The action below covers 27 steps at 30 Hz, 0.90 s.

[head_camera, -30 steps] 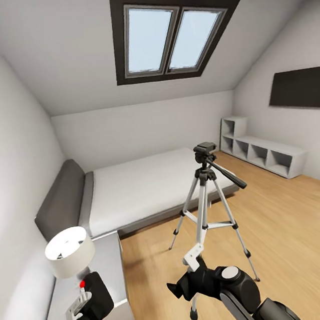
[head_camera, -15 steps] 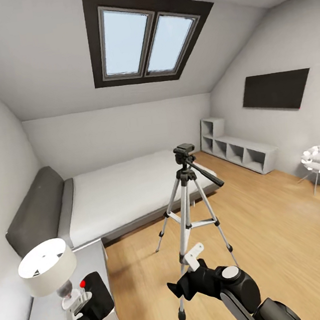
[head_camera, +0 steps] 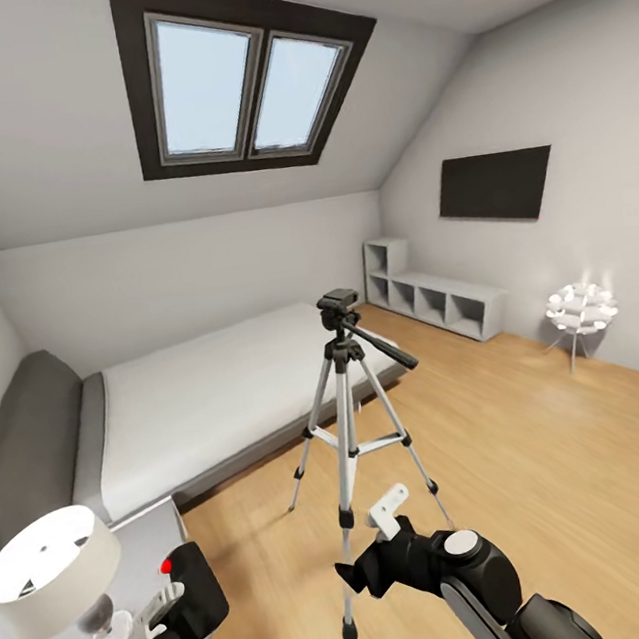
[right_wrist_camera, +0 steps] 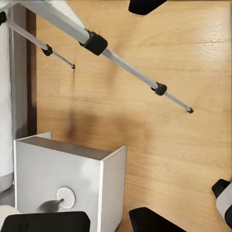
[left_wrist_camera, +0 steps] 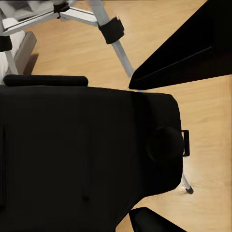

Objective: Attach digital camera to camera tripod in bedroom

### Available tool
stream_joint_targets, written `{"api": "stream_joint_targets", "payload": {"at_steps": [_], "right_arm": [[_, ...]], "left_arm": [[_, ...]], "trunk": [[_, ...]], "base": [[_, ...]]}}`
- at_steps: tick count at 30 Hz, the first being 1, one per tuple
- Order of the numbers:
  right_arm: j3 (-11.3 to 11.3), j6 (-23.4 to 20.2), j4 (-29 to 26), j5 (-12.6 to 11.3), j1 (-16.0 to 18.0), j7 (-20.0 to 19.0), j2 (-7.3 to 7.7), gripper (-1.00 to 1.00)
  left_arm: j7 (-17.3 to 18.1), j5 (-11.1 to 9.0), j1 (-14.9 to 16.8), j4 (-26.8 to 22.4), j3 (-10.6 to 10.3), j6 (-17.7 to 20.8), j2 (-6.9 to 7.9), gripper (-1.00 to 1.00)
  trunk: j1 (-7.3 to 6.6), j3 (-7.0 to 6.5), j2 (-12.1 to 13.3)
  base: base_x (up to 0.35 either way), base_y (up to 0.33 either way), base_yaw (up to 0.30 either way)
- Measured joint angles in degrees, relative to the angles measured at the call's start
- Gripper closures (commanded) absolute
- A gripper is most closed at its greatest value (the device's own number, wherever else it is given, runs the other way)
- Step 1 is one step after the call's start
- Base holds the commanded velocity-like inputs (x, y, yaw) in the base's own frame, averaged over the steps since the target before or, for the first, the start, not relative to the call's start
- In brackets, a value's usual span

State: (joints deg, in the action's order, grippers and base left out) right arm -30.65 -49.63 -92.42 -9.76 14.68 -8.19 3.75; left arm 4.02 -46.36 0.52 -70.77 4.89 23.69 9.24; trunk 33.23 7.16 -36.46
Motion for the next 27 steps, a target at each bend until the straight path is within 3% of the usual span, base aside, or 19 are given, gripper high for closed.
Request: {"api": "stream_joint_targets", "payload": {"at_steps": [27], "right_arm": [[-0.1, 0.0, 0.0, 0.0, 0.0, 0.1, -0.05, -1.0]], "left_arm": [[-0.1, -0.2, 0.1, 0.0, 0.6, -0.5, 0.35, 1.0]], "trunk": [[0.0, 0.0, 0.0]], "base": [[0.0, 0.002, -0.254]]}}
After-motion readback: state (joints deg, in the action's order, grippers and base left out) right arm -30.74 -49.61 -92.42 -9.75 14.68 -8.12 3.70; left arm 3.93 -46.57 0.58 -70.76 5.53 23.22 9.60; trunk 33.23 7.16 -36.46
